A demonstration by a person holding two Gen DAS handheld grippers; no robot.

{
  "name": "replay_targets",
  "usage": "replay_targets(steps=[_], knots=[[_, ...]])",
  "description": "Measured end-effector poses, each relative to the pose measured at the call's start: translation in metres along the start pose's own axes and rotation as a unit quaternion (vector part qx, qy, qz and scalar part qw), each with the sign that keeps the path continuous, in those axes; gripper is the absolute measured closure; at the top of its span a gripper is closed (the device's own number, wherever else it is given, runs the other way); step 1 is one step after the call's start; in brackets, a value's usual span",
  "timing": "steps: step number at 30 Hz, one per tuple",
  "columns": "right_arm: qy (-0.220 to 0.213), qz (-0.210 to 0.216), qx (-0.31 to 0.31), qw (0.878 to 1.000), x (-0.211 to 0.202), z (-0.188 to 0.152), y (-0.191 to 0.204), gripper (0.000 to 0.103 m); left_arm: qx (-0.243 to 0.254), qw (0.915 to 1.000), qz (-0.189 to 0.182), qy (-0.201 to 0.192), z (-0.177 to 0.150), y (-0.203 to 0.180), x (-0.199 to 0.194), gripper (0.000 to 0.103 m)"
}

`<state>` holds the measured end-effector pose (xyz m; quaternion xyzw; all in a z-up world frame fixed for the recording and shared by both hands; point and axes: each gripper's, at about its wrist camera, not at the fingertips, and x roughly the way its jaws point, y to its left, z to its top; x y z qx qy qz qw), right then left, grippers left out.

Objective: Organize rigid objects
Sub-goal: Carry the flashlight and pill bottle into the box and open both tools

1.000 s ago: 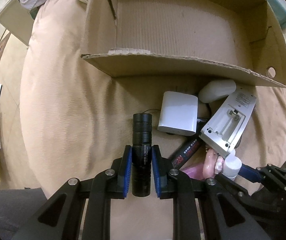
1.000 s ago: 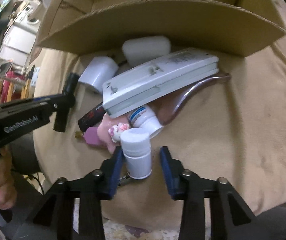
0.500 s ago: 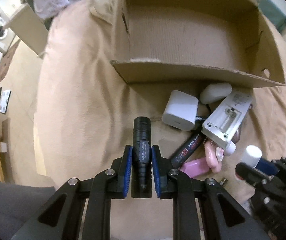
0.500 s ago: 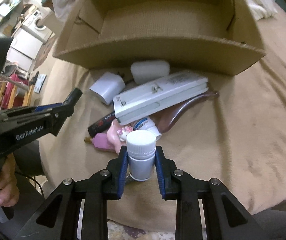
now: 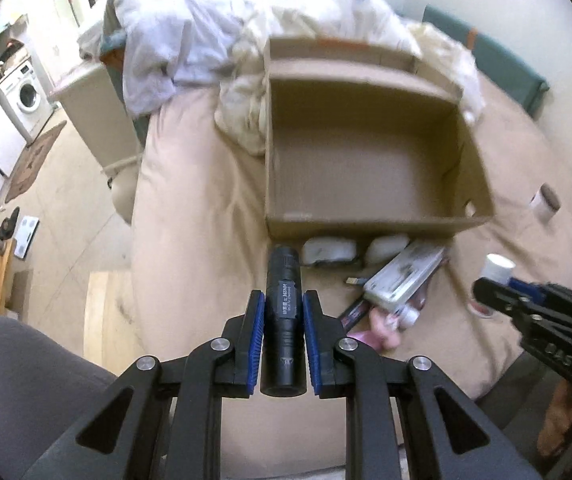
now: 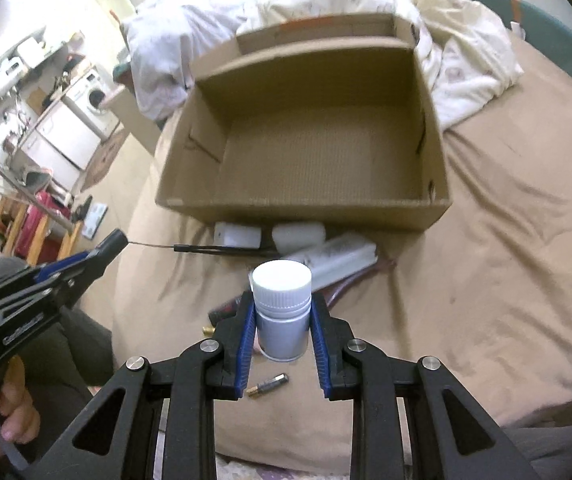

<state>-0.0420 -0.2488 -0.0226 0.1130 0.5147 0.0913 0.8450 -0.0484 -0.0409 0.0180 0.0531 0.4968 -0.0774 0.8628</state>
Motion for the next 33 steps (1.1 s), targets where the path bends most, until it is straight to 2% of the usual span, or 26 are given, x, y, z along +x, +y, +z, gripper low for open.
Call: replay_targets(steps=[9,14,21,24,29,33], knots=[[-0.025,0.015,0.017,0.999,0.002,0.022,0.006,0.075,0.000,0.9956,-0.008,-0.093,0.053,0.006,-0.045,0.086],[-0.041,0.016,0.009,0.999,-0.004,0.040,0.006,0.075,-0.004,0.9940,-0.012,-0.109,0.079,0.008,-0.047,0.086],[-0.058,0.018,-0.001,0.998,-0.007,0.080,0.006,0.075,-0.002,0.9942,-0.016,-0.107,0.114,0.000,-0.031,0.086],[-0.060,0.017,-0.005,0.998,-0.002,0.097,0.004,0.075,0.003,0.9947,-0.013,-0.101,0.126,-0.006,-0.015,0.086],[-0.063,0.007,-0.016,0.998,0.012,0.125,0.001,0.075,0.019,0.9930,-0.010,-0.116,0.144,-0.019,0.015,0.086],[-0.055,0.004,0.001,0.998,0.035,0.133,-0.010,0.075,0.023,0.9967,-0.009,-0.078,0.150,-0.024,0.054,0.086]])
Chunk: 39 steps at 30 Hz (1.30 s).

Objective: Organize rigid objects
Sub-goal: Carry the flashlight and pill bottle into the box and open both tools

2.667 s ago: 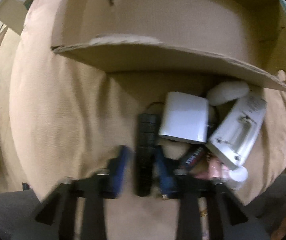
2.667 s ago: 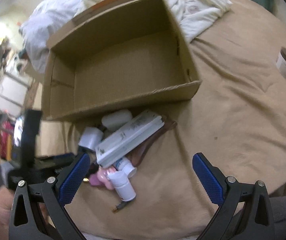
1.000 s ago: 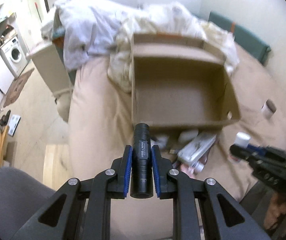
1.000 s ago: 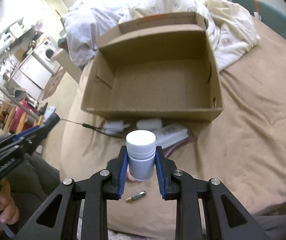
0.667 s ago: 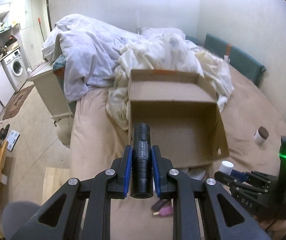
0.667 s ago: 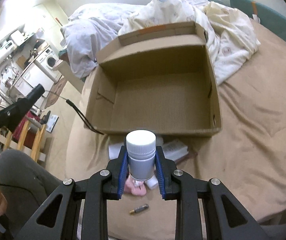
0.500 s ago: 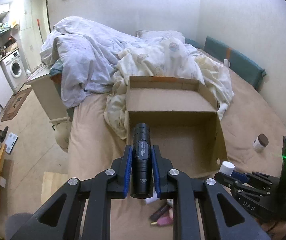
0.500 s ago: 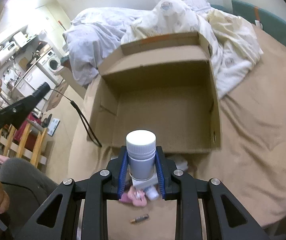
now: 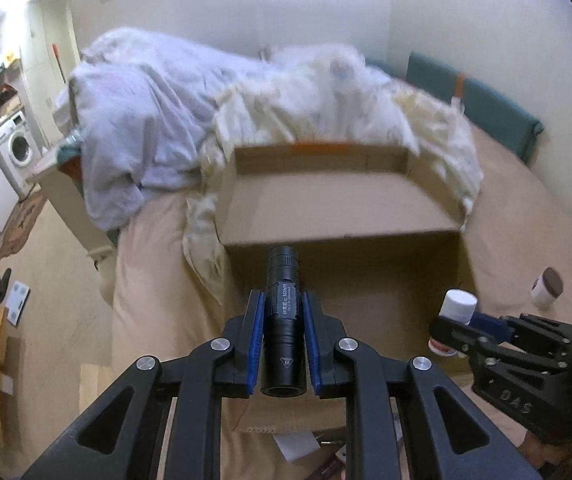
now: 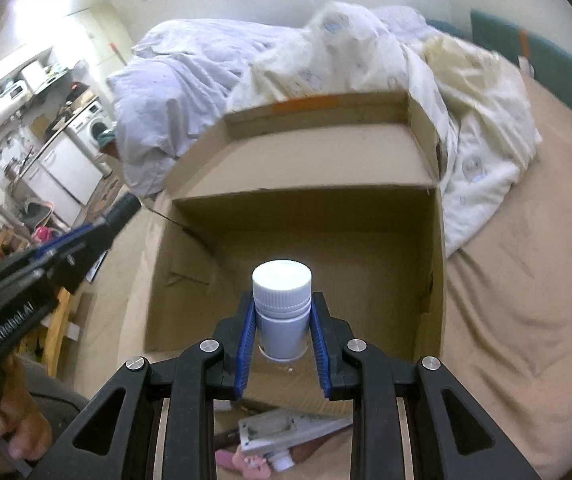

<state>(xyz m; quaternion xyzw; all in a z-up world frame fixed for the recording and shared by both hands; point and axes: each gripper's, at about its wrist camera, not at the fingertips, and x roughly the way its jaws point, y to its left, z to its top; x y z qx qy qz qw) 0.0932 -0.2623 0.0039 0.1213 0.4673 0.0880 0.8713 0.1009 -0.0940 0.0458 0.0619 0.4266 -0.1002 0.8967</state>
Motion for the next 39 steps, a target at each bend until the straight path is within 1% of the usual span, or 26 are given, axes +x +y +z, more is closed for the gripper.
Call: replay_targets(steps=[1,2,5,12,15,18,25,31,39], knots=[[0.006,0.002,0.006,1.000,0.007,0.000,-0.004,0.075,-0.002,0.9998,-0.004,0.022,-0.002,0.000,0.015,0.086],[0.010,0.001,0.008,1.000,0.012,0.000,-0.006,0.075,-0.003,0.9994,-0.004,0.035,-0.003,-0.001,0.024,0.086],[0.025,-0.001,0.011,1.000,0.026,-0.002,-0.012,0.075,0.009,0.9991,0.004,0.042,-0.010,-0.006,0.042,0.086],[0.067,0.000,0.018,0.998,0.062,-0.012,-0.017,0.075,0.011,0.9957,-0.012,0.091,-0.028,-0.010,0.087,0.086],[0.086,-0.002,0.025,0.996,0.075,-0.016,-0.021,0.075,0.004,0.9932,0.005,0.116,-0.037,-0.006,0.105,0.086],[0.095,-0.003,0.031,0.995,0.082,-0.019,-0.024,0.075,0.002,0.9905,0.009,0.137,-0.045,-0.007,0.116,0.086],[0.119,-0.006,0.037,0.992,0.093,-0.026,-0.028,0.075,0.021,0.9871,0.021,0.157,-0.055,-0.013,0.132,0.086],[0.142,-0.010,0.041,0.989,0.102,-0.031,-0.031,0.075,0.039,0.9856,0.033,0.161,-0.057,-0.018,0.140,0.086],[0.143,-0.015,0.052,0.988,0.107,-0.026,-0.029,0.075,0.043,0.9843,0.032,0.168,-0.061,-0.022,0.141,0.086]])
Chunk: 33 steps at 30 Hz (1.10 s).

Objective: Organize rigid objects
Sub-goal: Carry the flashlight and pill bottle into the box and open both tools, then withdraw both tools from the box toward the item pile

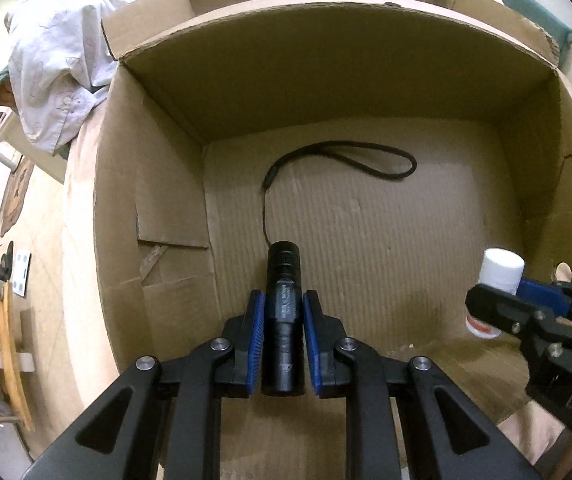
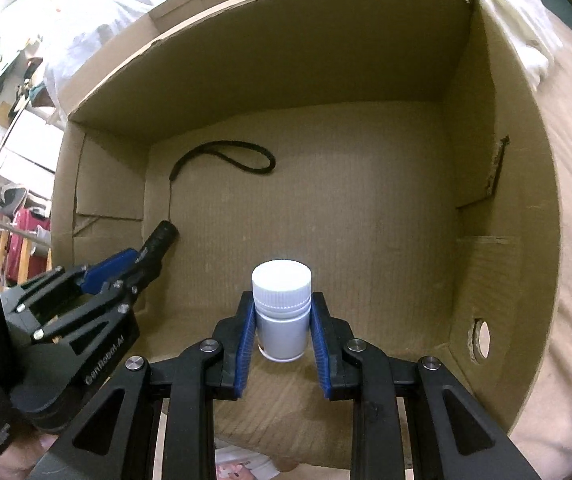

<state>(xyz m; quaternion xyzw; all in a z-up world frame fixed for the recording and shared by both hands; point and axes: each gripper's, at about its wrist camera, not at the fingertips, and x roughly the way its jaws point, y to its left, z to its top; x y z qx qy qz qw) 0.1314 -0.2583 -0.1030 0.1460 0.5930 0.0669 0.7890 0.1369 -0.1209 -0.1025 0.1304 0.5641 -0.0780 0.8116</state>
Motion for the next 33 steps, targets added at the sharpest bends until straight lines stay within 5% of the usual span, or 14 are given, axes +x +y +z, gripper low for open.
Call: replay_targets(steps=[2,5,7,14,33], knots=[[-0.008,0.004,0.004,1.000,-0.003,0.002,0.001,0.075,-0.004,1.0000,-0.003,-0.004,-0.001,0.000,-0.007,0.085],[-0.037,0.003,0.000,0.999,-0.016,0.006,0.003,0.067,-0.020,0.9994,-0.022,-0.017,0.001,0.003,-0.022,0.063],[-0.062,-0.007,-0.007,0.998,-0.027,0.008,0.005,0.046,-0.027,0.9988,-0.023,-0.034,0.003,0.005,-0.035,0.045],[-0.111,0.010,0.006,0.994,-0.048,0.012,0.004,0.000,-0.047,0.9971,-0.034,-0.049,0.005,0.011,-0.049,0.032],[-0.116,0.008,0.016,0.993,-0.057,0.008,0.000,0.000,-0.036,0.9962,-0.046,-0.064,0.006,0.022,-0.070,0.032]])
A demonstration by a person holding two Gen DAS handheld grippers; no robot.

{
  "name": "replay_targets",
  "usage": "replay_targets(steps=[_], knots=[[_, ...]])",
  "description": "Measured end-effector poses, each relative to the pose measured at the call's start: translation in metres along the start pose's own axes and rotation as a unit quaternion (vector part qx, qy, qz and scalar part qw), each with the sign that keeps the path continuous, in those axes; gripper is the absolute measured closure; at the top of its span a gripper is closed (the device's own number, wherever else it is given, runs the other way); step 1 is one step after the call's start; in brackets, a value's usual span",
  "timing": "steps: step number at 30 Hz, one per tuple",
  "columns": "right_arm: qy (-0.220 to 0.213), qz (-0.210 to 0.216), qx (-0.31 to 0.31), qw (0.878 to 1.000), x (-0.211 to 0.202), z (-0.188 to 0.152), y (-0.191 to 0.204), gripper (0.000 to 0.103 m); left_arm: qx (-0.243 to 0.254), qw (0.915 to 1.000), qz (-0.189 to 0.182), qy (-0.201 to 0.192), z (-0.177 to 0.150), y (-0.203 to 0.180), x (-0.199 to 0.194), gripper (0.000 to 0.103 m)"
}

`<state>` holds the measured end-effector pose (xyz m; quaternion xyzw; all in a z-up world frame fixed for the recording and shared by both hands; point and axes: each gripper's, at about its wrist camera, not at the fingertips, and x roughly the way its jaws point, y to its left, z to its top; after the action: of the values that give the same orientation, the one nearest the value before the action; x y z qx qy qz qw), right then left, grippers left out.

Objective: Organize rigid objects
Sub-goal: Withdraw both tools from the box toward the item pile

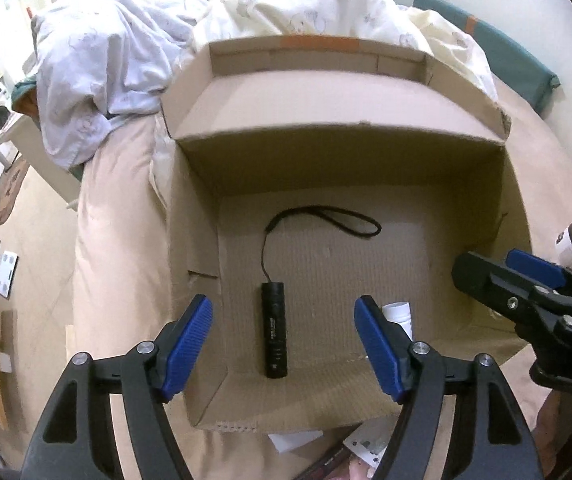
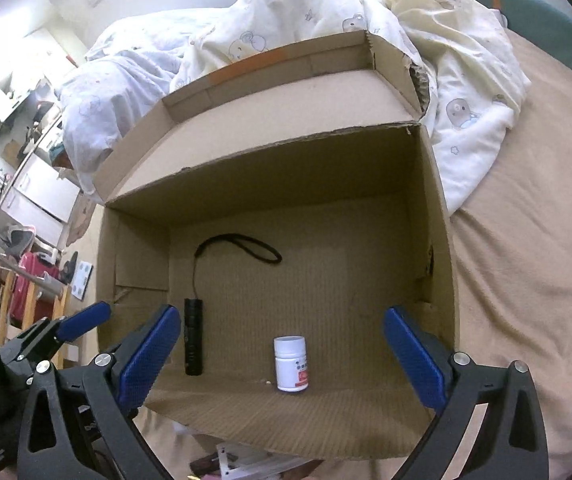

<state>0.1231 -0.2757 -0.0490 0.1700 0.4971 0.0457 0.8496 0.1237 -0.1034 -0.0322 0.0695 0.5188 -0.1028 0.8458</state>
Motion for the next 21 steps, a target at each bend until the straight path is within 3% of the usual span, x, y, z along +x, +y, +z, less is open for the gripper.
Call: replay_targets(steps=[8,21], knots=[[-0.024,0.015,0.005,1.000,-0.031,-0.006,0.004,0.000,-0.011,0.9998,-0.007,-0.015,0.001,0.008,-0.032,0.032],[-0.020,0.033,0.003,0.999,-0.071,-0.047,0.000,0.000,-0.033,0.9994,0.003,-0.012,-0.045,0.036,-0.056,0.032]])
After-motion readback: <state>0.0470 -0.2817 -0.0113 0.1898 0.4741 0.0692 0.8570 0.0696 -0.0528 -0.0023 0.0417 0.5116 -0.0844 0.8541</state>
